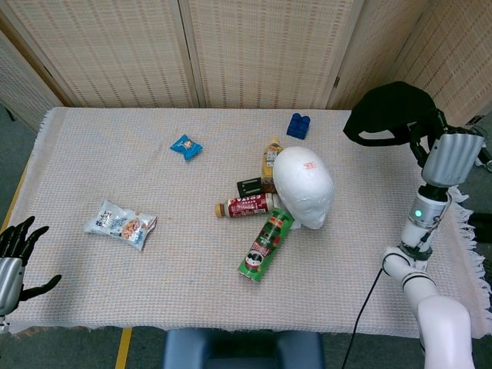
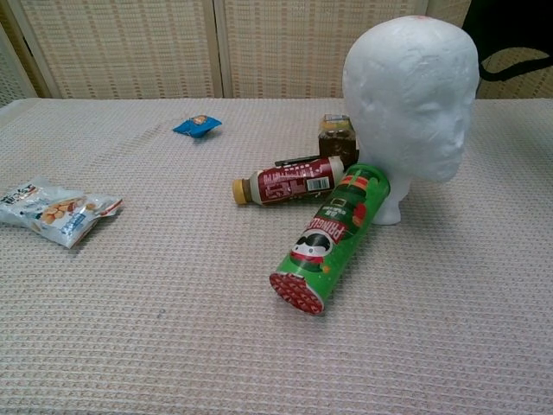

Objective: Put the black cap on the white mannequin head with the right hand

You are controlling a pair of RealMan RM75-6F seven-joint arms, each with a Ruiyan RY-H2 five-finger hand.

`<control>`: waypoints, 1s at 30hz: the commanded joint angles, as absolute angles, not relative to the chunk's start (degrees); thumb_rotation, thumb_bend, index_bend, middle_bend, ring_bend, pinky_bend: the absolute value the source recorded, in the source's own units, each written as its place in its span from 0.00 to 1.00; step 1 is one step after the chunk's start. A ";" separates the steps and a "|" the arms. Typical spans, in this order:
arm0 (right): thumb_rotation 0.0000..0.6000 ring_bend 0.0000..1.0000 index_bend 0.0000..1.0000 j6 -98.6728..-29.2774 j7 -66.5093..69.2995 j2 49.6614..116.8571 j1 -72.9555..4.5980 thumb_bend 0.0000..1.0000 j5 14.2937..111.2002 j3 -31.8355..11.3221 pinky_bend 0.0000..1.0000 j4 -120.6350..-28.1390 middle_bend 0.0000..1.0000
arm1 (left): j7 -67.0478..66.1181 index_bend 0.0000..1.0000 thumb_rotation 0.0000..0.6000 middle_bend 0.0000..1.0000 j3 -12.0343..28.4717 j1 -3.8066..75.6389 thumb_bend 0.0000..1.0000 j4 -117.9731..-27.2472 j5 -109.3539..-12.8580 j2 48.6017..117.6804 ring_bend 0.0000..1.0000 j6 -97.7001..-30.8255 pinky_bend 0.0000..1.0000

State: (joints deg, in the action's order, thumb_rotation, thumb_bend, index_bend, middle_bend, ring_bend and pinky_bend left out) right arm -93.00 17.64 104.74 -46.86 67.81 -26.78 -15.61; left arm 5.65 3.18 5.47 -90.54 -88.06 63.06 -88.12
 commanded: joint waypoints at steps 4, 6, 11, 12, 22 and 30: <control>1.00 1.00 0.99 -94.59 12.25 103.07 -52.16 0.44 69.18 -27.30 1.00 -21.56 1.00 | 6.09 0.17 1.00 0.00 3.45 5.53 0.19 -90.53 -87.63 62.87 0.00 -88.03 0.08; 1.00 1.00 0.99 -94.95 10.69 103.14 -53.56 0.44 69.78 -27.18 1.00 -23.14 1.00 | 6.36 0.17 1.00 0.00 3.61 5.51 0.19 -90.57 -87.45 62.78 0.00 -88.13 0.08; 1.00 1.00 0.99 -96.36 7.59 103.81 -56.39 0.44 71.00 -27.25 1.00 -27.44 1.00 | 6.81 0.17 1.00 0.00 3.80 5.41 0.19 -90.45 -86.99 62.50 0.00 -88.11 0.08; 1.00 1.00 0.99 -96.72 7.27 103.91 -56.55 0.44 71.29 -27.13 1.00 -28.07 1.00 | 6.90 0.17 1.00 0.00 3.79 5.36 0.19 -90.48 -87.00 62.42 0.00 -88.16 0.08; 1.00 1.00 0.99 -99.99 7.18 105.82 -54.58 0.44 74.43 -24.59 1.00 -33.53 1.00 | 6.98 0.17 1.00 0.00 3.59 4.94 0.19 -91.14 -87.88 61.97 0.00 -89.14 0.08; 1.00 1.00 0.99 -105.11 6.87 106.01 -51.83 0.44 78.61 -21.84 1.00 -38.02 1.00 | 7.17 0.17 1.00 0.00 3.54 4.77 0.19 -91.31 -88.36 61.81 0.00 -89.66 0.08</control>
